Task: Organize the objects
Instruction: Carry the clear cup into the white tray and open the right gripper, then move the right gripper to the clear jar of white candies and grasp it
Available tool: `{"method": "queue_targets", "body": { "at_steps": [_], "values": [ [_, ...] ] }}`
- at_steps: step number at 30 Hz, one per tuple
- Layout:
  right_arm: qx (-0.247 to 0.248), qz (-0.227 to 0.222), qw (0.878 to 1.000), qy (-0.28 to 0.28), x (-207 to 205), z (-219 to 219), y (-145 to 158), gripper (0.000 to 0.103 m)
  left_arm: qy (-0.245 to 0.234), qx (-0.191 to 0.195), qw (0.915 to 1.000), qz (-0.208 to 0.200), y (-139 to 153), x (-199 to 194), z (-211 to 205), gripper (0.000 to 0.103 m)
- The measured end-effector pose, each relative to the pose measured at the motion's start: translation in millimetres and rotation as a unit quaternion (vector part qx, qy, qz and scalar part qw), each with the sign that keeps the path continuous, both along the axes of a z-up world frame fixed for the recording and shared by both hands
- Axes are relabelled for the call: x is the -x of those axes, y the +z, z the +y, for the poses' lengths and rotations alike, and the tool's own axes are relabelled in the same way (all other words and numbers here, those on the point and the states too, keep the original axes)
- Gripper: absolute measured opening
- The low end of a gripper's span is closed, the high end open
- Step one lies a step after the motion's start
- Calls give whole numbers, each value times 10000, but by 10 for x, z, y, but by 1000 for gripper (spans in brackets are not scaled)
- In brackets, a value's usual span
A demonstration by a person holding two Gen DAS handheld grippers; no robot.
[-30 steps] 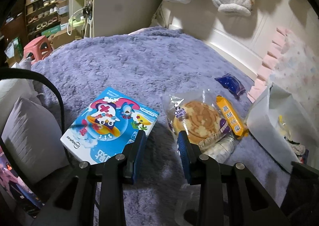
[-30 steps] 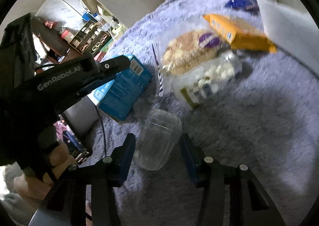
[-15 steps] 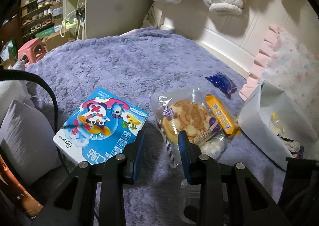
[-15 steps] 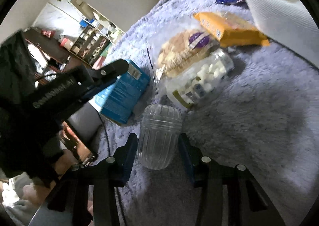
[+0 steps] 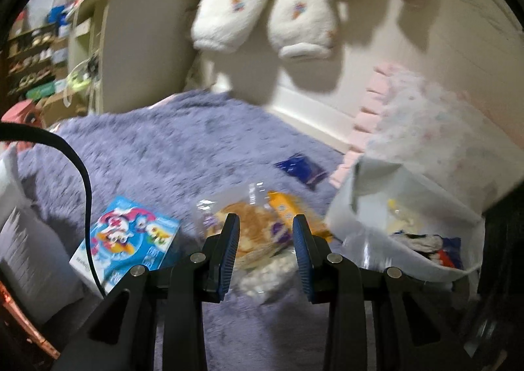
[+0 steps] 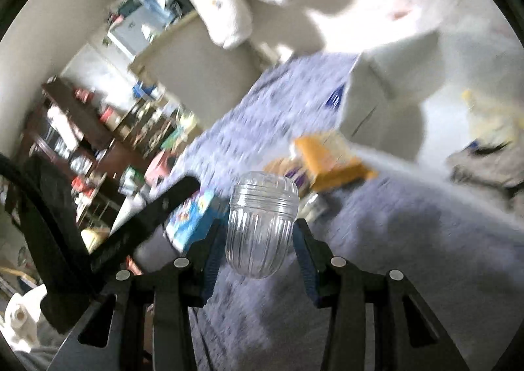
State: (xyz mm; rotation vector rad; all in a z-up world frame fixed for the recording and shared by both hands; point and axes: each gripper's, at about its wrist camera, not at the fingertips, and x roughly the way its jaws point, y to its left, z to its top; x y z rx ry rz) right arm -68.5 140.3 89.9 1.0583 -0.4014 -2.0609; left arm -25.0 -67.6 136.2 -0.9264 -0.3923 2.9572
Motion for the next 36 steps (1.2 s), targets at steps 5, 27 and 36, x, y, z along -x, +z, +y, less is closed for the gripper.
{"method": "queue_targets", "body": {
  "at_steps": [5, 27, 36],
  "values": [
    [-64, 542, 9961, -697, 59, 287, 238, 41, -413, 146, 9990, 102, 11, 38, 276, 34],
    [-725, 1016, 9316, -3413, 178, 1041, 316, 52, -1243, 118, 9922, -48, -19, 214, 736, 33],
    [-628, 1365, 9553, -2546, 57, 686, 377, 55, -1113, 182, 9936, 85, 45, 149, 701, 33]
  ]
}}
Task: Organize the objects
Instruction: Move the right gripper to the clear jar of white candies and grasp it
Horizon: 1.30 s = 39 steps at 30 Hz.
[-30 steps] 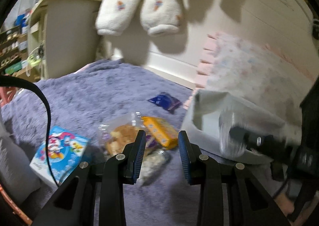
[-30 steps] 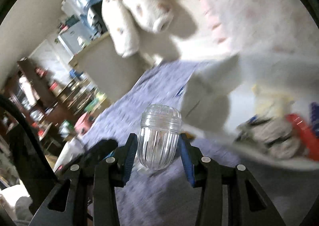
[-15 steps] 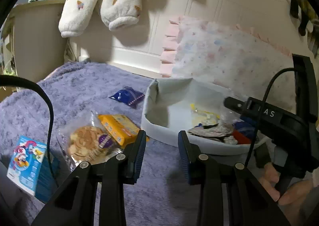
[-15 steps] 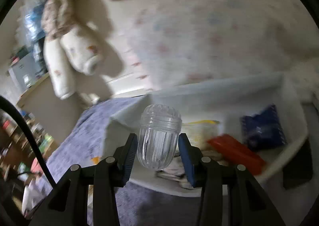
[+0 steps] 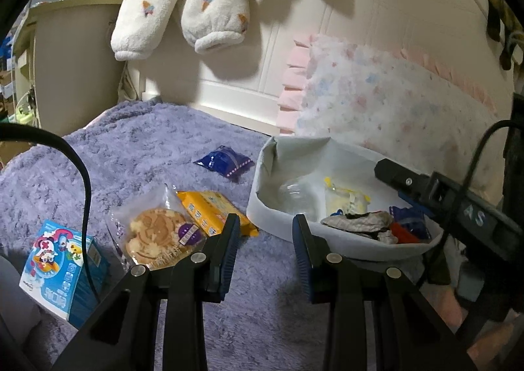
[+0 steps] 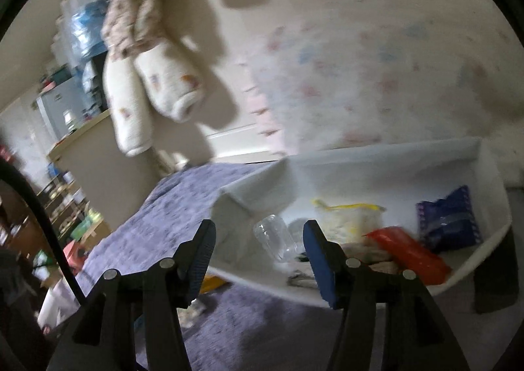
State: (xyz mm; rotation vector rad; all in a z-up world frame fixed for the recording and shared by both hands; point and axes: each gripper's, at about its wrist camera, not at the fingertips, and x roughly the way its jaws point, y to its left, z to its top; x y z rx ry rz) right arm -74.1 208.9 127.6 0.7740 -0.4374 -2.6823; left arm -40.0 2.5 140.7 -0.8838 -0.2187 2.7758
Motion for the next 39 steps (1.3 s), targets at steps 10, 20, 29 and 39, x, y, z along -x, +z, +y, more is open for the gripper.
{"method": "queue_targets", "body": {
  "at_steps": [10, 20, 29, 39],
  "values": [
    [-9, 467, 9902, 1318, -345, -493, 45, 55, 1355, -15, 9900, 399, 233, -351, -445, 33],
    [-505, 351, 9729, 2231, -486, -980, -172, 54, 2251, 660, 9708, -509, 138, -295, -875, 33],
    [-1287, 158, 9594, 2505, -421, -1318, -537, 55, 1736, -63, 9845, -219, -217, -130, -945, 33],
    [-877, -686, 9596, 2585, -80, -1463, -868, 55, 2141, -54, 9762, -343, -313, -51, -1045, 33]
  ]
}}
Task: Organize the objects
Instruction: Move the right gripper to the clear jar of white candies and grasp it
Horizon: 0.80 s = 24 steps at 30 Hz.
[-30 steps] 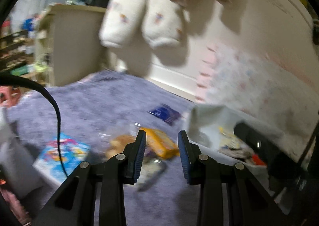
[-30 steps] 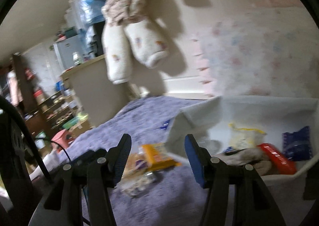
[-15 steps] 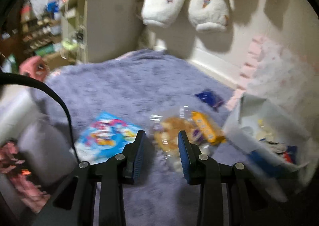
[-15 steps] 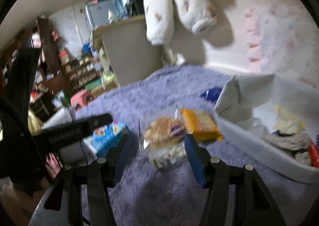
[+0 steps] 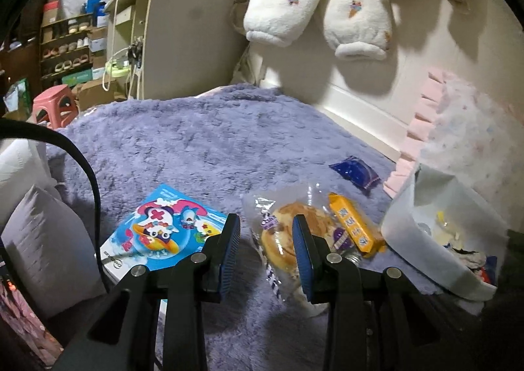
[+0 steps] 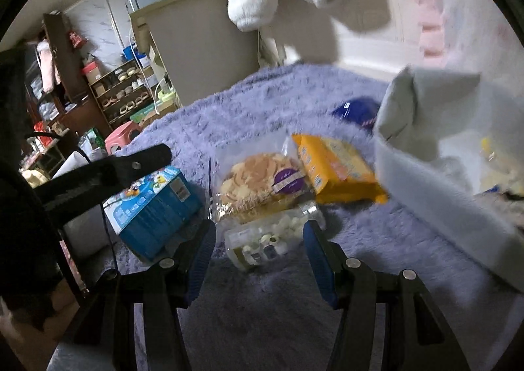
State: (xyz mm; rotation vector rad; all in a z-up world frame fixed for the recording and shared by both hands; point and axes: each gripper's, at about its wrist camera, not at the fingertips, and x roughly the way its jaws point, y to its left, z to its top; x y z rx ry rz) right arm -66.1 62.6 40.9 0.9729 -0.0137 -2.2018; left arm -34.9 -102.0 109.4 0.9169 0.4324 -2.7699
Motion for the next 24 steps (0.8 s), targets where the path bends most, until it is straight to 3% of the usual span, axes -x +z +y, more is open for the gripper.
{"method": "queue_targets", "body": {
  "at_steps": [4, 9, 12, 14, 16, 21, 23, 24],
  "values": [
    [-219, -468, 9986, -110, 120, -136, -209, 55, 80, 0, 9999, -129, -42, 36, -16, 33],
    [97, -1128, 9926, -446, 248, -125, -310, 58, 4, 26, 9999, -130, -25, 45, 18, 33],
    [682, -1832, 9794, -514, 376, 34, -409, 58, -9, 98, 9999, -104, -8, 43, 37, 33],
    [1197, -2268, 9634, -784, 463, 197, -452, 58, -12, 78, 9999, -131, -11, 50, 37, 33],
    [1405, -2450, 9533, -1065, 498, 285, -506, 45, -8, 84, 9998, -168, -16, 61, 48, 33],
    [1108, -2096, 9665, -988, 410, 208, -428, 41, -88, 151, 9997, -182, -5, 65, 74, 33],
    [1067, -1915, 9709, -966, 339, 221, -360, 25, -122, 152, 9997, -170, 4, 65, 80, 33],
    [1096, -1822, 9725, -948, 304, 247, -306, 6, -141, 137, 9997, -161, 11, 64, 83, 33]
  ]
}}
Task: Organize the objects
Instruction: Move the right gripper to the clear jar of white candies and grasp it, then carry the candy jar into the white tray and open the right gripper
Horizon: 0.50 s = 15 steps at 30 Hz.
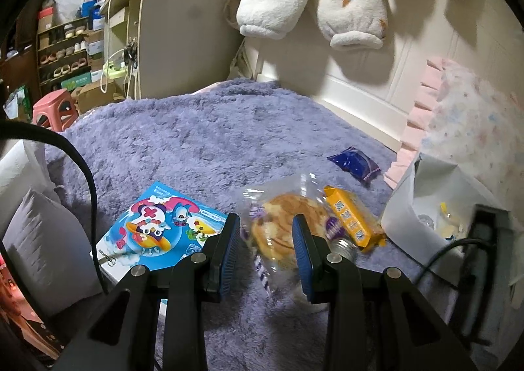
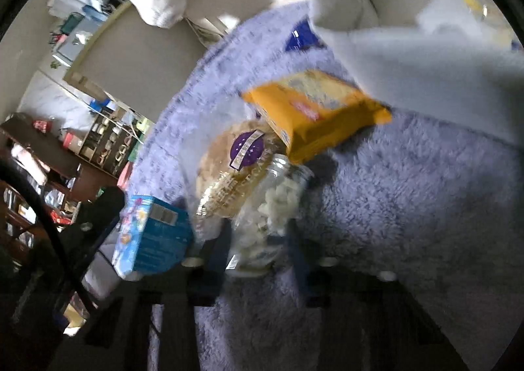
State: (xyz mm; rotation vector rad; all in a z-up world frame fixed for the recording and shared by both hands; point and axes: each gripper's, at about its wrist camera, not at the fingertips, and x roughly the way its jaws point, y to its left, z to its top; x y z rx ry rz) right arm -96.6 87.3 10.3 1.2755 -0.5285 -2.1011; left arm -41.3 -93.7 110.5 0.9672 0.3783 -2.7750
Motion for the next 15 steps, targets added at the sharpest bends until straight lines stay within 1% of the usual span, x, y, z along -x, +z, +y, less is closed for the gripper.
{"method": "queue_targets", "body": {
  "at_steps": [1, 4, 5, 6, 8, 9, 11, 12, 13, 15],
  "values": [
    [88, 136, 9998, 96, -42, 41, 85, 3, -28, -34, 10000, 24, 13, -4, 2, 33],
    [149, 392, 9990, 134, -138, 78, 208, 4, -89, -62, 9999, 97, 41, -20, 18, 33],
    [121, 437, 9988, 174, -147, 53, 217, 6, -91, -44, 9999, 99, 46, -20, 25, 33],
    [88, 401, 9989, 238, -150, 18, 202, 7, -91, -24, 9999, 94, 47, -16, 28, 33],
    [110, 165, 9994, 284, -120, -29, 126, 7, -70, -23, 10000, 60, 41, -4, 20, 33],
    [145, -19, 9995, 286, -92, -51, 71, 11, -63, -21, 10000, 44, 39, 2, 10, 33],
    [83, -215, 9996, 154, -17, -50, 24, 30, -37, -5, 10000, 44, 51, 6, -21, 33],
    [60, -296, 9995, 86, 30, -41, -1, 49, -4, -17, 10000, 58, 63, 5, -44, 33],
    [71, -418, 9991, 62, 95, -43, -57, 58, 51, -85, 9999, 92, 78, -2, -84, 33],
    [191, -722, 9972, -59, 208, -31, -184, 57, 106, -223, 9996, 120, 79, -12, -131, 33]
  ]
}}
